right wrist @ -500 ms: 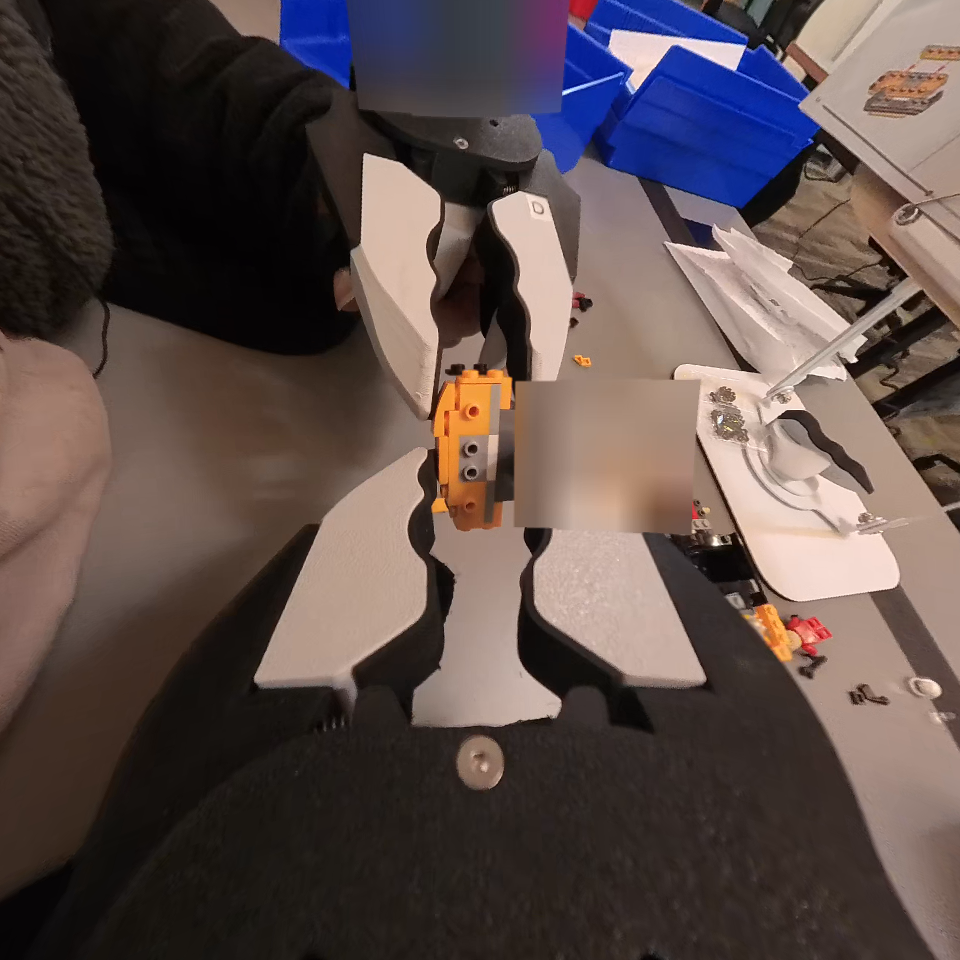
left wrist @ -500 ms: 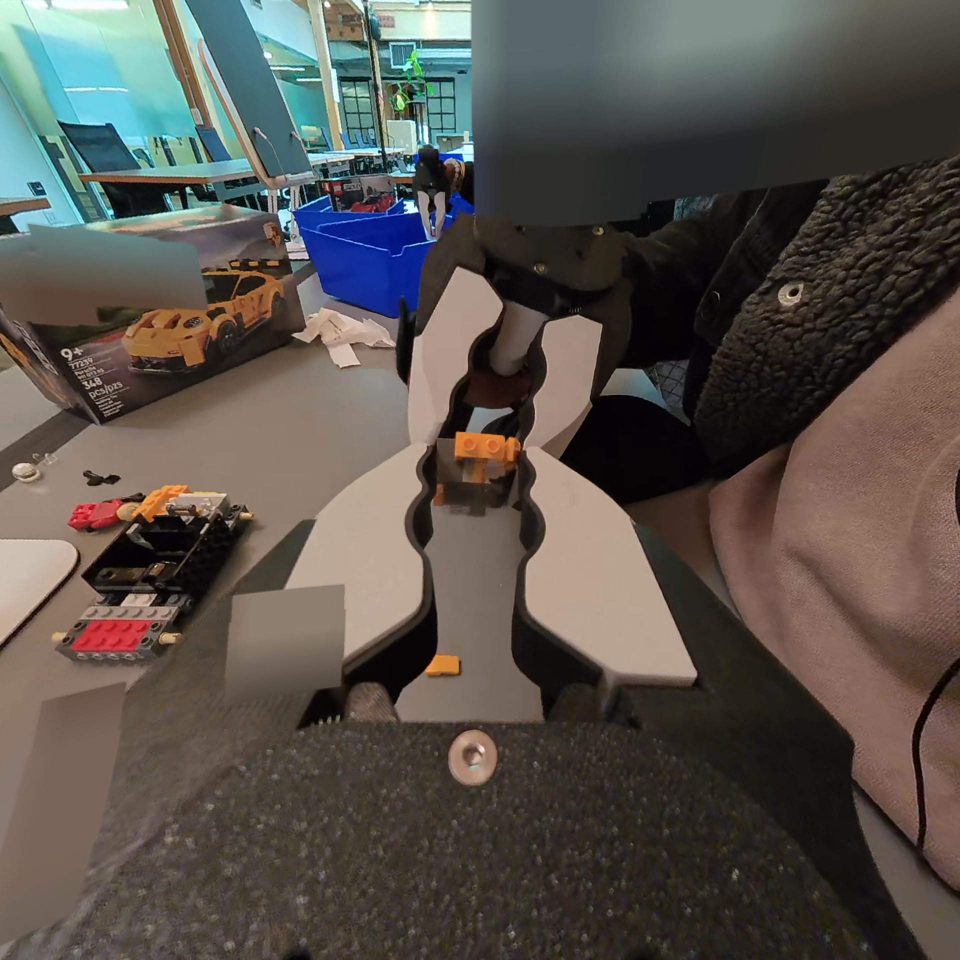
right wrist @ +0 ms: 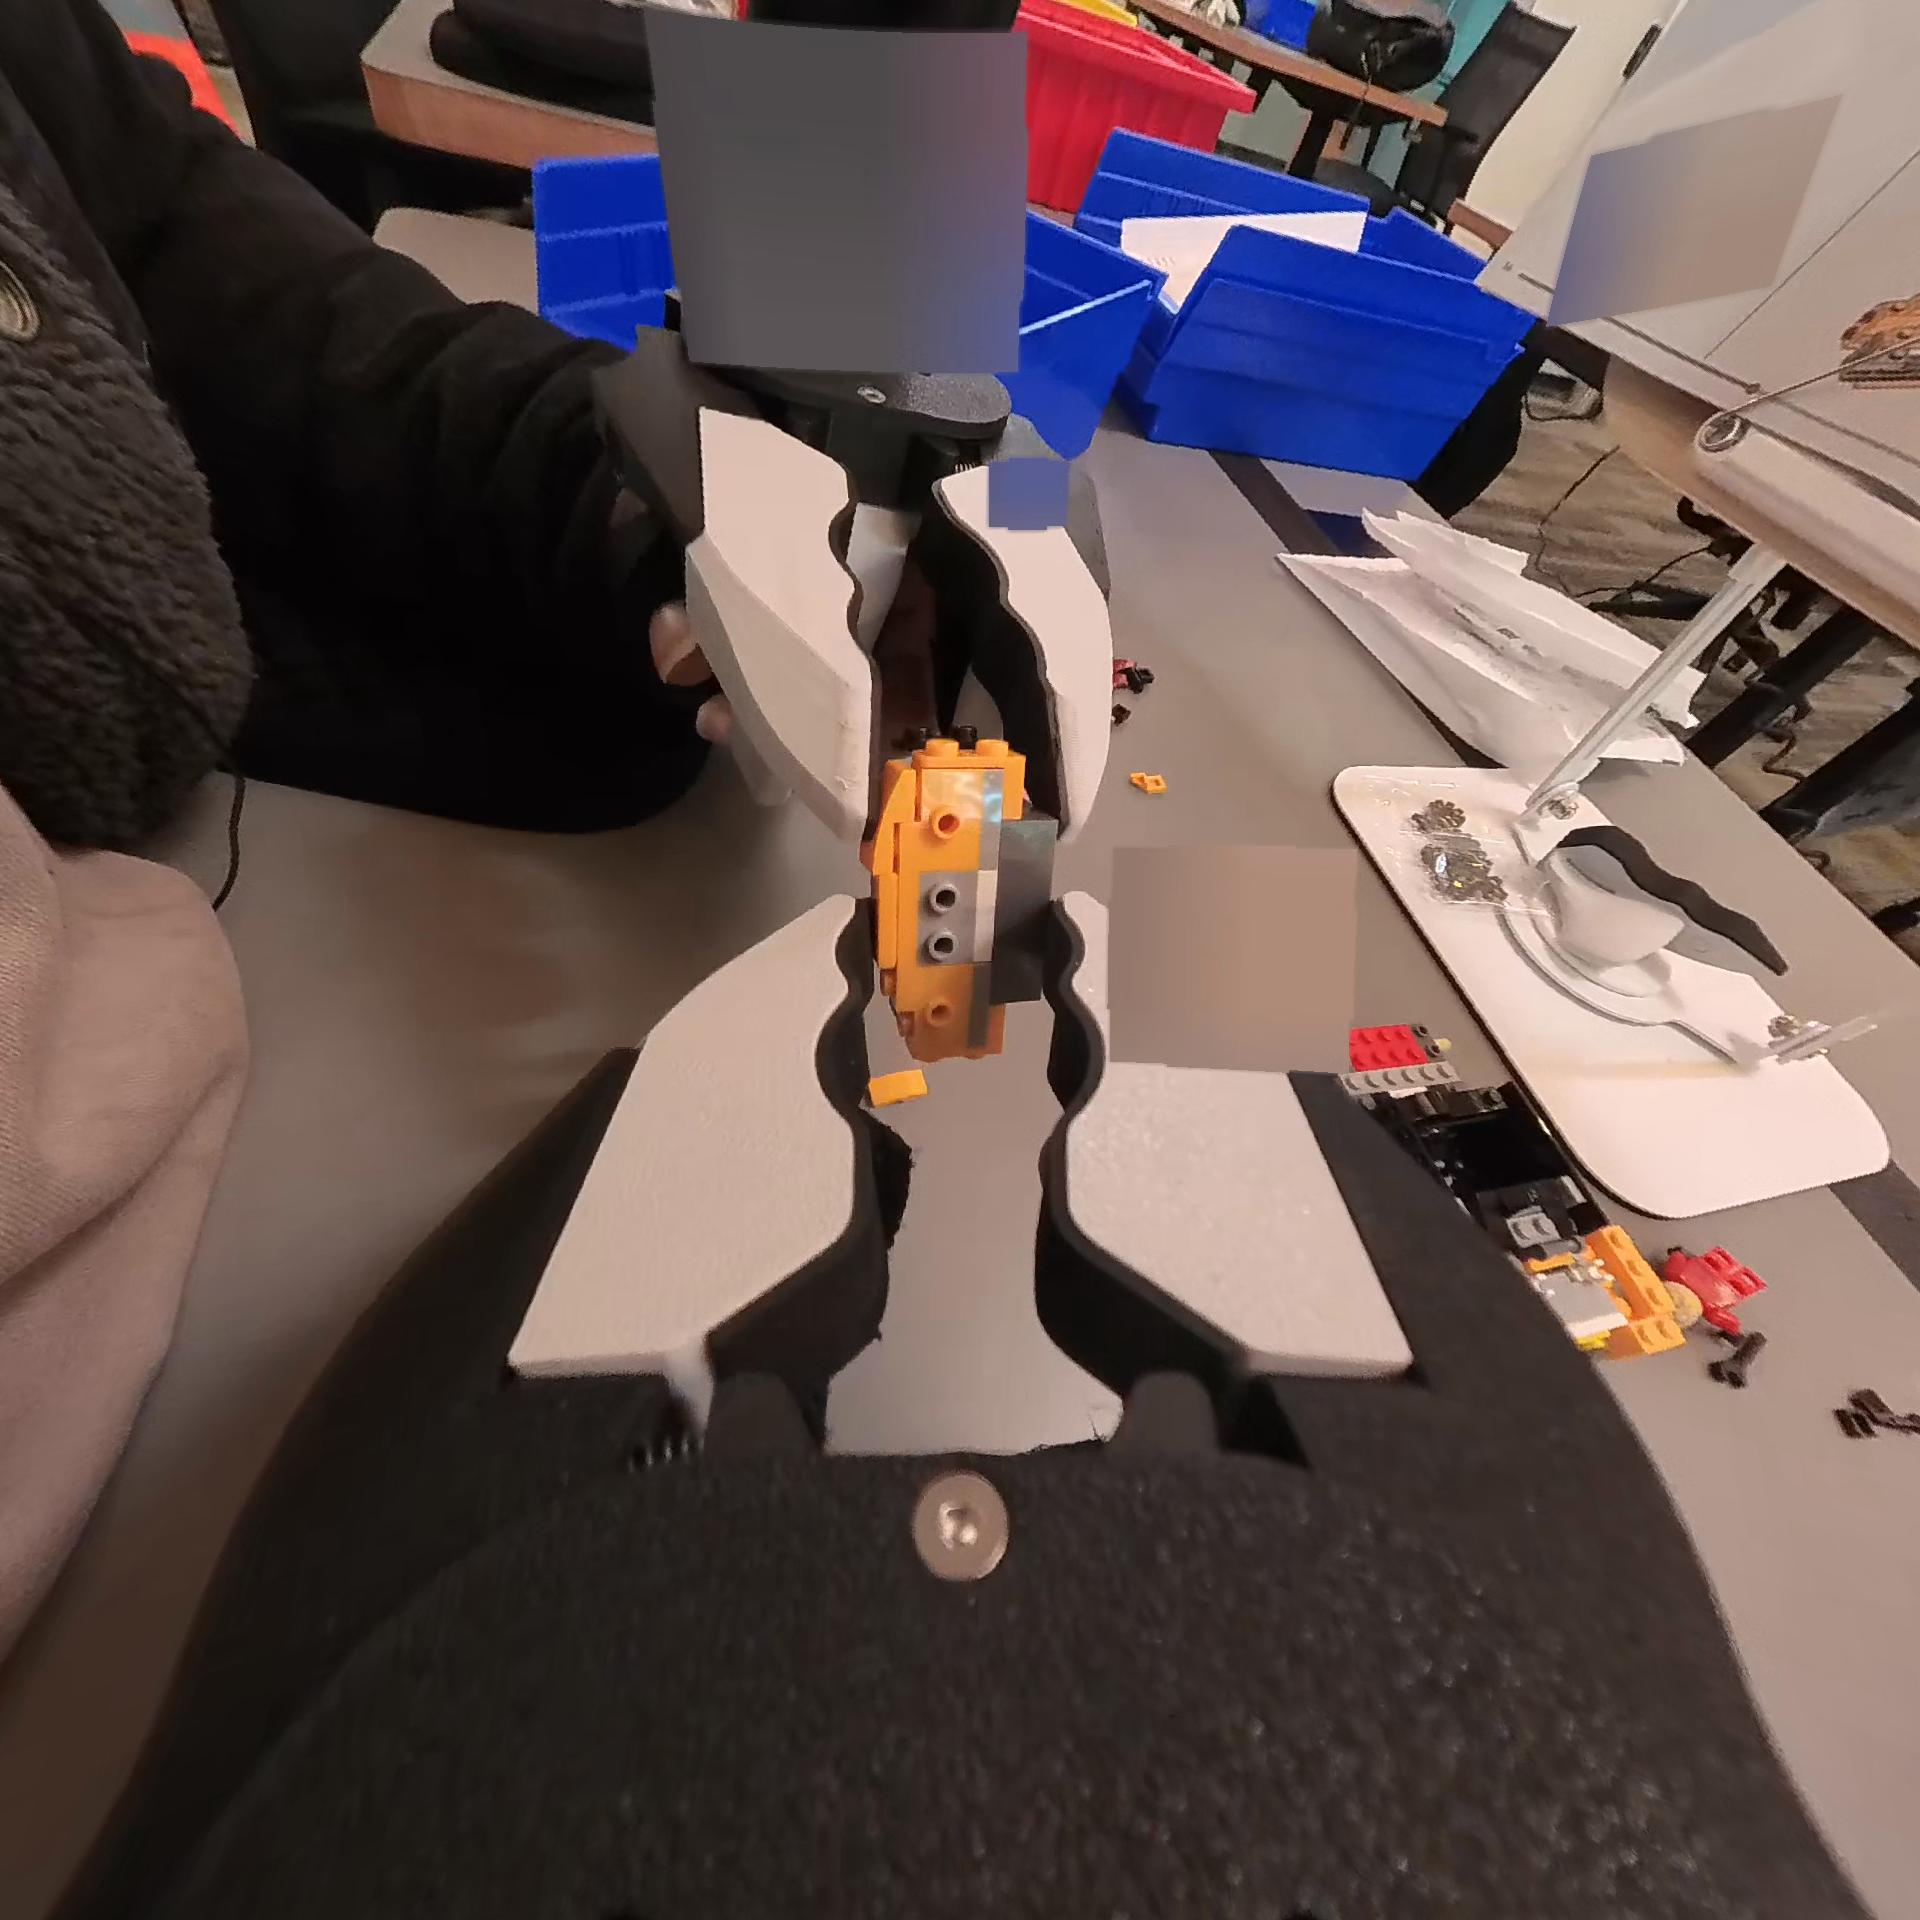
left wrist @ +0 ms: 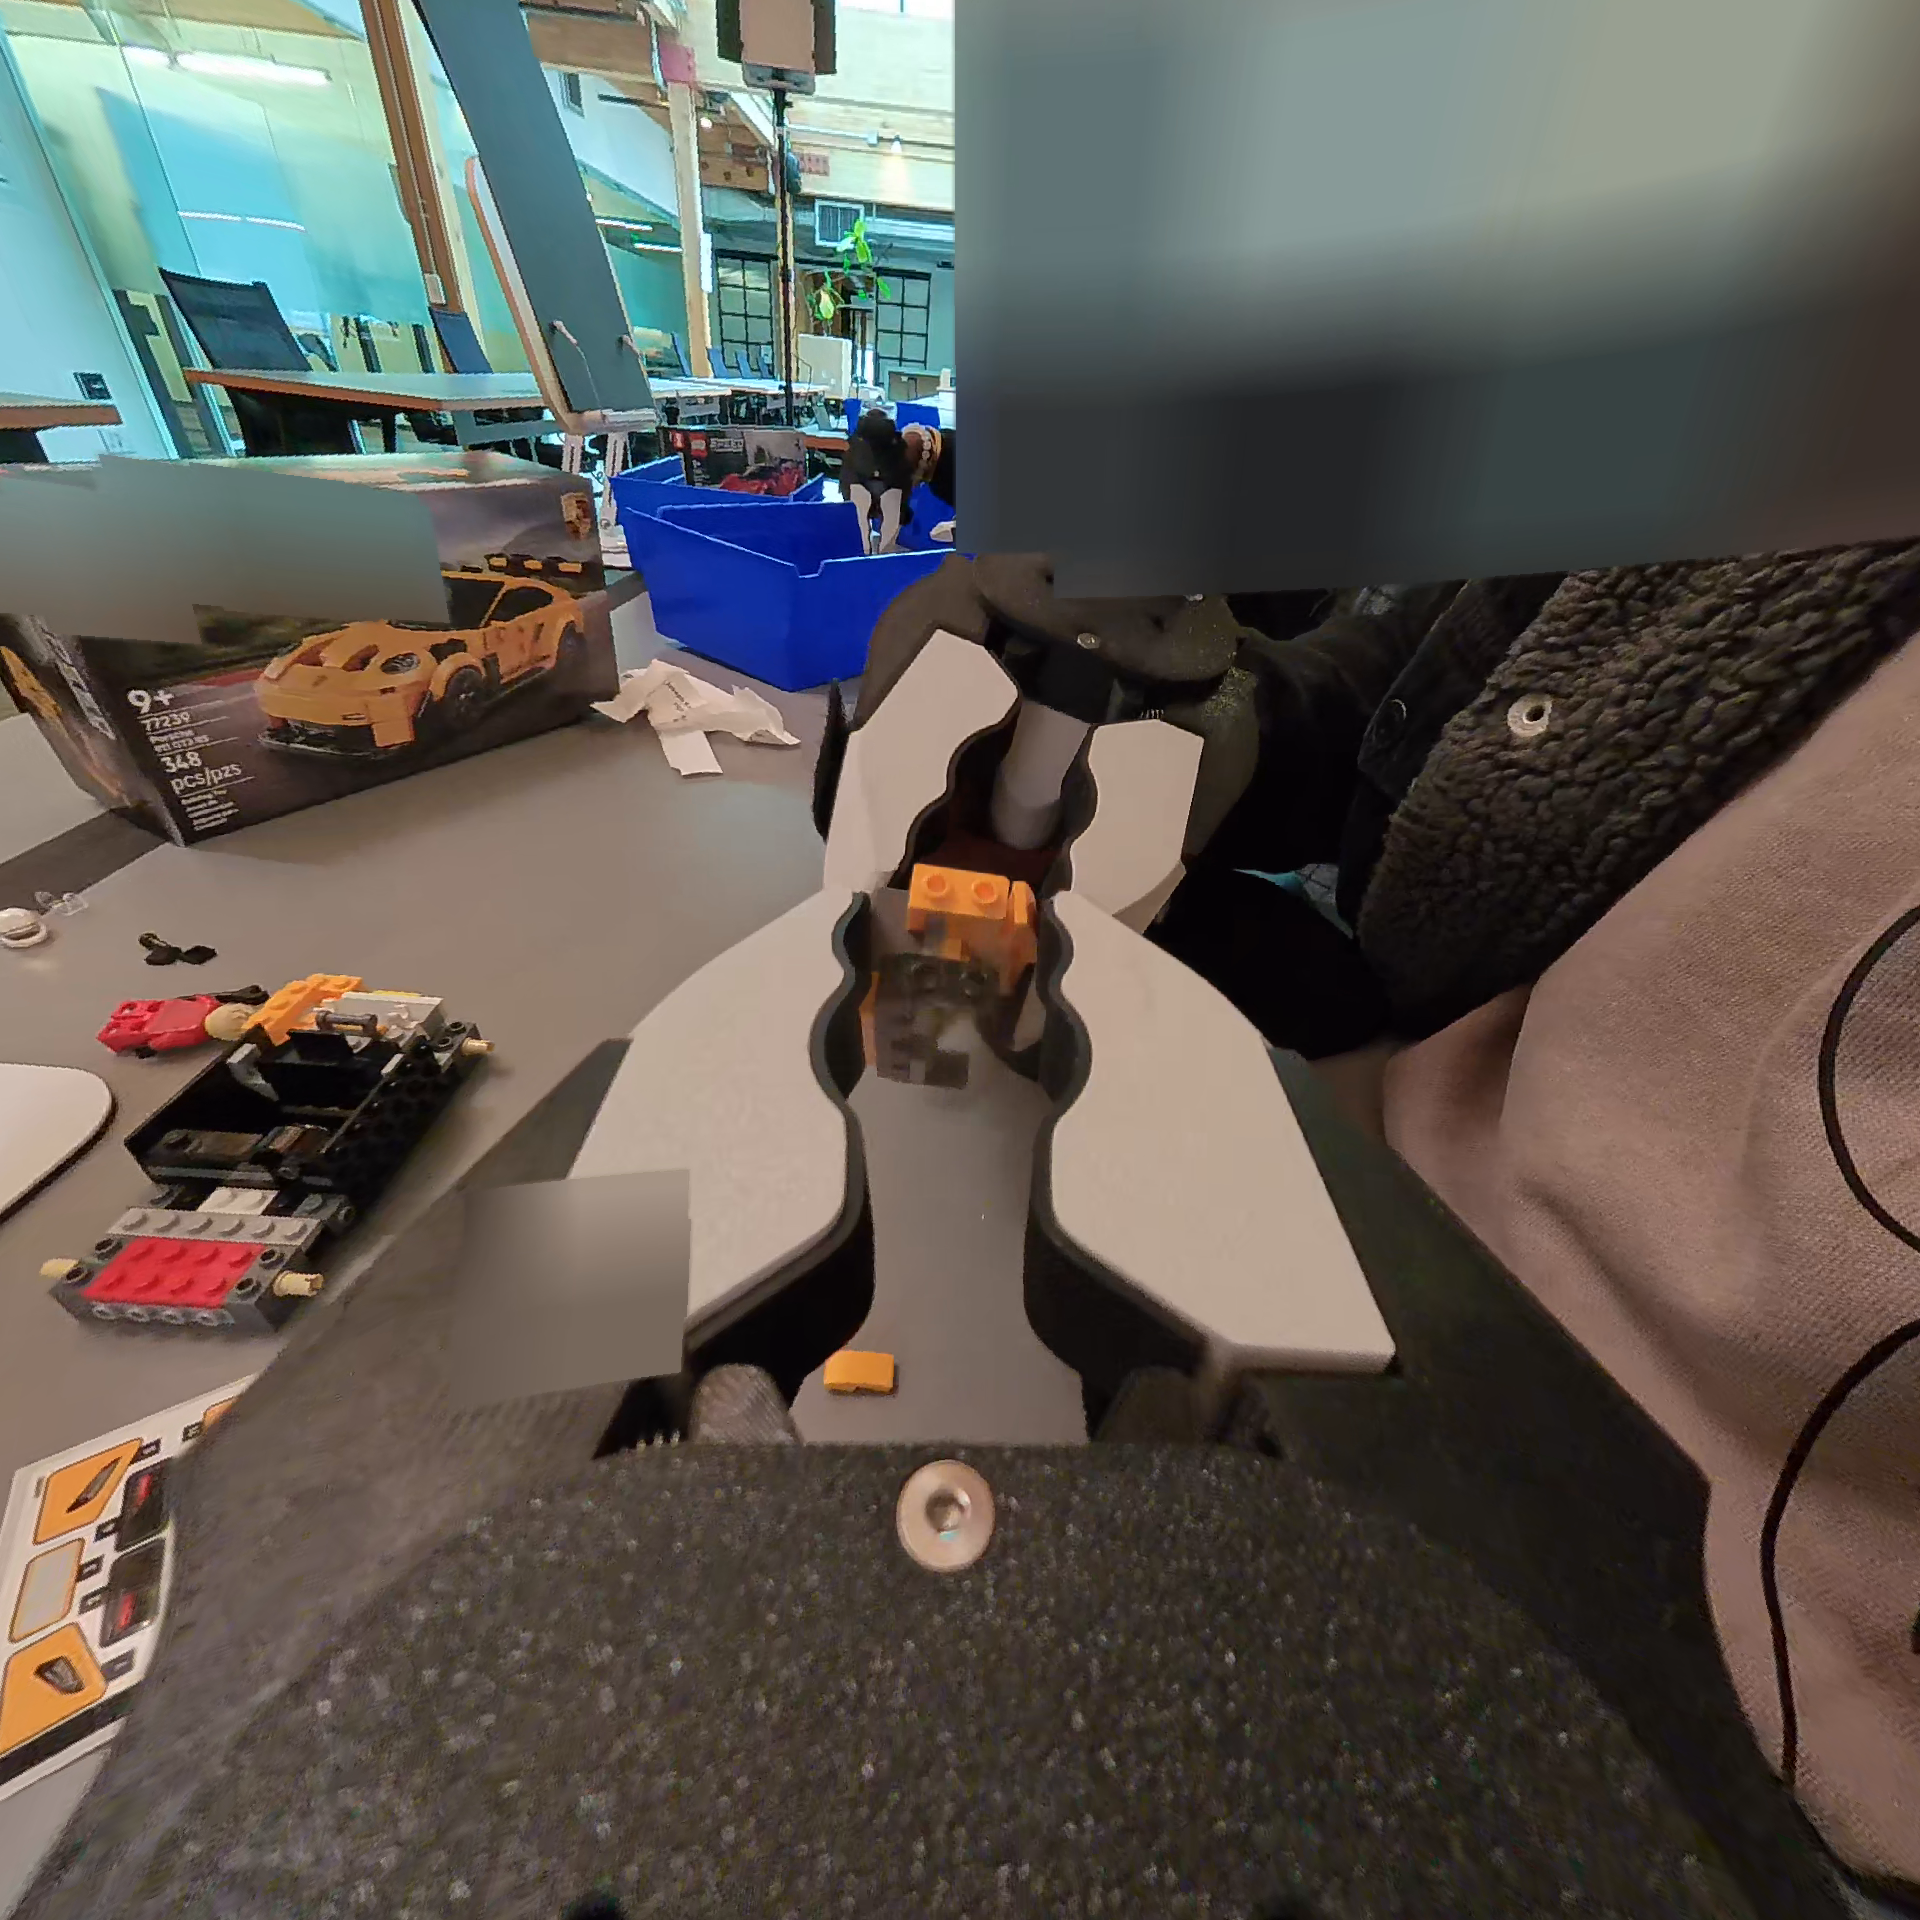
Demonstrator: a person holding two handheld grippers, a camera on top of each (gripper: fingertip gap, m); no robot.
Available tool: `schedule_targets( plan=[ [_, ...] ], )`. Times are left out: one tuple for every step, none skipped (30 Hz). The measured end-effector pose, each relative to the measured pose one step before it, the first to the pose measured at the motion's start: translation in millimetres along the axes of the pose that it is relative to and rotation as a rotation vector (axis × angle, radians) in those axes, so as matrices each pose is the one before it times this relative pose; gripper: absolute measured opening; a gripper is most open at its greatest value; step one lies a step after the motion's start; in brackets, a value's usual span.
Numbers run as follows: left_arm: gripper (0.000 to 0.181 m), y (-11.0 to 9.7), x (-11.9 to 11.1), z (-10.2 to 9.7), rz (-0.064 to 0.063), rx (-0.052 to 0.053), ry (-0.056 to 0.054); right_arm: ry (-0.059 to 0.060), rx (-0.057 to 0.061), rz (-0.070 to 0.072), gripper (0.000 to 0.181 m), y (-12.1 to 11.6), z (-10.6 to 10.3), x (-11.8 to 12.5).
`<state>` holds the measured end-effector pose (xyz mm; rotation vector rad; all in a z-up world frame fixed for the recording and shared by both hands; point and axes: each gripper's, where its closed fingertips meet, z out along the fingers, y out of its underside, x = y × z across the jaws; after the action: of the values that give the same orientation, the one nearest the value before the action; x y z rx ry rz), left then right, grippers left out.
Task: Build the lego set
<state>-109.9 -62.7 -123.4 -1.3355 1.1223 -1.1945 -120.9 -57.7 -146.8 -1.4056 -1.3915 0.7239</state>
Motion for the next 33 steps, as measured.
schedule_targets(
  plan=[
    [0.03,-0.19,0.3,-0.32,-0.0026,0.0023,0.002,-0.0019,0.0044,0.0015,0.031,-0.38,0.24,-0.57],
    [0.029,-0.16,0.4,-0.2,-0.004,0.001,0.0034,0.0007,0.0049,-0.0008,0.031,-0.42,0.22,-0.48],
    [0.029,0.21,0.13,-0.27,-0.0031,-0.0026,0.0016,0.0034,0.0031,-0.0028,0.031,-0.08,0.31,-0.16],
    [0.029,0.51,0.09,-0.06,-0.0019,-0.0065,0.0007,0.0029,0.0005,-0.0026,0.031,0.32,0.28,-0.19],
    [0.029,0.75,0.23,-0.14,0.0019,-0.0072,0.0009,0.0012,0.0006,-0.0015,0.031,0.45,0.24,-0.4],
    [0.029,1.02,0.23,0.09,0.001,-0.0095,0.0001,-0.0004,-0.0004,-0.0012,0.031,0.73,0.32,-0.68],
    [0.029,0.65,0.47,-0.03,-0.0002,-0.0081,0.0006,0.0014,0.0006,-0.0041,0.031,0.44,0.27,-0.61],
    [0.029,0.11,0.66,-0.18,0.0,-0.0044,0.0015,0.0008,0.0035,-0.0032,0.031,-0.23,0.22,-0.95],
    [0.029,0.23,0.23,0.0,0.0017,-0.0046,-0.0024,0.0041,0.0007,-0.0037,0.031,0.02,0.43,-0.37],
    [0.029,0.59,0.14,0.14,0.0052,-0.0063,-0.0051,0.0051,-0.002,-0.006,0.031,0.49,0.36,-0.23],
    [0.029,0.52,0.3,0.1,0.0049,-0.0068,-0.0033,0.005,-0.0007,-0.007,0.031,0.38,0.43,-0.38],
    [0.028,0.01,0.36,-0.19,0.0037,-0.0027,-0.0009,0.0065,0.0039,-0.0048,0.031,-0.38,0.26,-0.31],
    [0.028,0.09,0.11,-0.31,0.001,-0.0035,-0.0011,0.0039,0.0026,0.001,0.031,-0.25,0.31,-0.25],
    [0.028,-0.02,0.01,-0.15,-0.001,-0.0029,-0.0016,0.0048,0.0015,-0.0006,0.031,-0.09,0.44,-0.08],
    [0.028,0.28,-0.04,-0.13,0.0006,-0.0028,-0.0016,0.0028,0.0012,0.0005,0.031,0.06,0.29,-0.2],
    [0.028,0.23,-0.06,-0.09,0.0043,-0.0031,-0.0022,0.0027,0.0001,-0.0015,0.031,0.17,0.29,-0.09],
    [0.028,-0.21,0.33,-0.12,0.0075,0.0,-0.0019,0.0048,0.0038,-0.0031,0.031,-0.43,0.21,-0.11],
    [0.028,-0.13,0.13,-0.05,0.004,-0.0011,-0.0009,0.002,0.0019,0.0017,0.031,-0.22,0.2,-0.09],
    [0.028,-0.01,-0.14,-0.08,-0.0003,0.0,0.0004,-0.0017,0.0021,0.0085,0.031,-0.01,0.09,-0.02],
    [0.028,-0.27,-0.44,-0.01,-0.0032,0.0044,-0.0008,0.0002,0.0046,0.0117,0.031,-0.16,0.13,0.54],
    [0.028,-0.48,-0.35,0.06,-0.0031,0.0044,-0.0011,0.0007,0.0041,0.0077,0.031,-0.25,-0.02,0.63],
    [0.028,-0.31,-0.11,-0.04,0.0009,0.0008,0.0012,-0.0001,0.0026,0.0042,0.031,-0.2,0.11,0.12],
    [0.028,-0.82,-0.12,-0.09,0.002,0.0058,0.0013,0.0016,0.0065,0.0051,0.031,-0.58,-0.14,0.61],
    [0.028,-0.66,-0.42,0.07,0.0093,0.0096,-0.0021,-0.003,0.0055,0.0156,0.031,-0.26,-0.05,0.66],
    [0.028,-0.13,-0.84,0.24,0.0151,0.0069,-0.0062,-0.0057,0.0024,0.0227,0.031,0.3,-0.06,0.96],
    [0.028,0.82,-1.35,0.43,0.0057,-0.0028,-0.0076,-0.0022,-0.0019,0.0157,0.031,1.02,0.35,0.96],
    [0.029,0.87,-1.35,0.05,-0.0005,-0.0048,-0.0055,0.0018,-0.001,0.0092,0.031,0.71,0.33,0.96],
    [0.033,-0.01,-0.01,-0.09,0.005,0.0043,0.0009,0.0026,0.0009,0.0102,0.031,-0.16,0.07,1.08],
    [0.039,-0.07,-0.47,0.52,0.0016,0.0043,-0.0044,-0.004,-0.0004,0.0043,0.031,-0.53,0.02,0.16],
    [0.043,0.71,-0.06,0.65,0.0011,-0.0013,-0.0003,-0.0039,-0.0013,-0.002,0.031,-0.82,-0.02,-0.5],
    [0.04,0.15,1.56,0.32,0.0005,0.0019,0.0098,0.0027,-0.0034,-0.0092,0.031,-0.66,0.3,-0.17],
    [0.036,-0.47,0.93,-0.08,0.0045,0.0056,0.0031,-0.0023,-0.002,-0.0109,0.031,-0.5,0.43,-1.05],
    [0.031,-0.62,0.25,-0.38,0.0063,0.0045,-0.001,-0.0057,-0.0013,-0.0069,0.031,-0.38,0.47,-1.7]
  ],
)
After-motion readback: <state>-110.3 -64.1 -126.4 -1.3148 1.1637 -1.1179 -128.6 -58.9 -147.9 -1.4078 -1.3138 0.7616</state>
